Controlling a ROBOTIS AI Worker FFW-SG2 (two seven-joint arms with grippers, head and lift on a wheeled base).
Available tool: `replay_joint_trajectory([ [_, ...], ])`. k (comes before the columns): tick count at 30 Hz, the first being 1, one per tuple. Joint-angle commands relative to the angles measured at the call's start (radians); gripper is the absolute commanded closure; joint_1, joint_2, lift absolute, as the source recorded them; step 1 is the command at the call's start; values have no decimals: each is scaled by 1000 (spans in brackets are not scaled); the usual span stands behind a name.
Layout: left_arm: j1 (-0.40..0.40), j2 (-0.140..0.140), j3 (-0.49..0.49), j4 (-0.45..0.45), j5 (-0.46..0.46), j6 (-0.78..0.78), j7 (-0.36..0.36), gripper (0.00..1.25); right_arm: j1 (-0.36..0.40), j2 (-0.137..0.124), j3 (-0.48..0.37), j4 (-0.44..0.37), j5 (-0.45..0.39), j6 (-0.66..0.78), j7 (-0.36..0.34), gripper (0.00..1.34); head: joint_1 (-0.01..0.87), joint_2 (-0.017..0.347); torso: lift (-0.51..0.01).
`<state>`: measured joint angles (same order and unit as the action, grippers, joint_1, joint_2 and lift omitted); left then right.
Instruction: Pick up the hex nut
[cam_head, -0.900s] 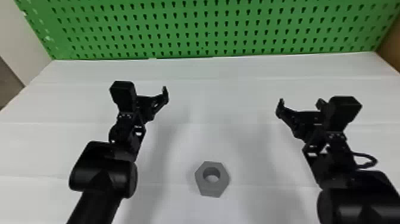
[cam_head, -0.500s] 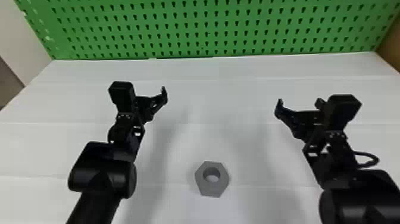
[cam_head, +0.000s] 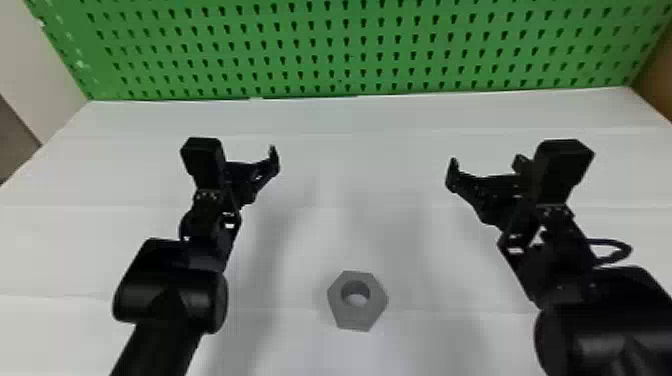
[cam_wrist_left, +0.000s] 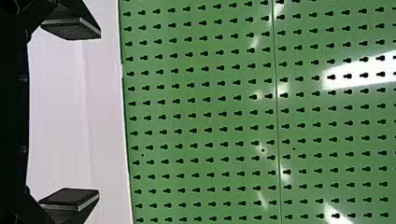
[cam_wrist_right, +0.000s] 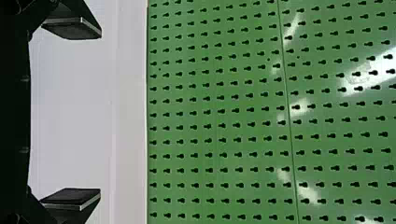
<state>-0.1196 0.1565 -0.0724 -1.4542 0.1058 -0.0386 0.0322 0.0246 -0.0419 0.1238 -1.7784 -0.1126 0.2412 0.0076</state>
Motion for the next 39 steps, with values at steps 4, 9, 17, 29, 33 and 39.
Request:
replay_joint_trajectory([
  [4, 0, 0, 5, 0, -1, 0, 0, 88, -18, -1, -3, -130, -2, 193, 0, 107, 785, 149, -89],
  [9, 0, 0, 5, 0, -5, 0, 0, 90, -49, -3, -4, -202, -15, 374, 0, 107, 785, 149, -89],
  [17, -3, 0, 8, 0, -12, 6, 0, 88, -106, -1, -3, -265, -12, 650, 0, 108, 785, 149, -89],
  [29, -9, 0, 17, 0, -21, 8, 0, 88, -184, -10, 28, -286, -44, 940, 0, 107, 785, 149, -89],
  [33, -14, 0, 17, 0, -28, 8, 0, 88, -212, -16, 54, -289, -52, 1018, 0, 107, 785, 149, -89],
  [39, -21, 0, 20, 0, -34, 11, 0, 88, -256, -23, 89, -283, -96, 1123, 0, 107, 785, 149, -89],
])
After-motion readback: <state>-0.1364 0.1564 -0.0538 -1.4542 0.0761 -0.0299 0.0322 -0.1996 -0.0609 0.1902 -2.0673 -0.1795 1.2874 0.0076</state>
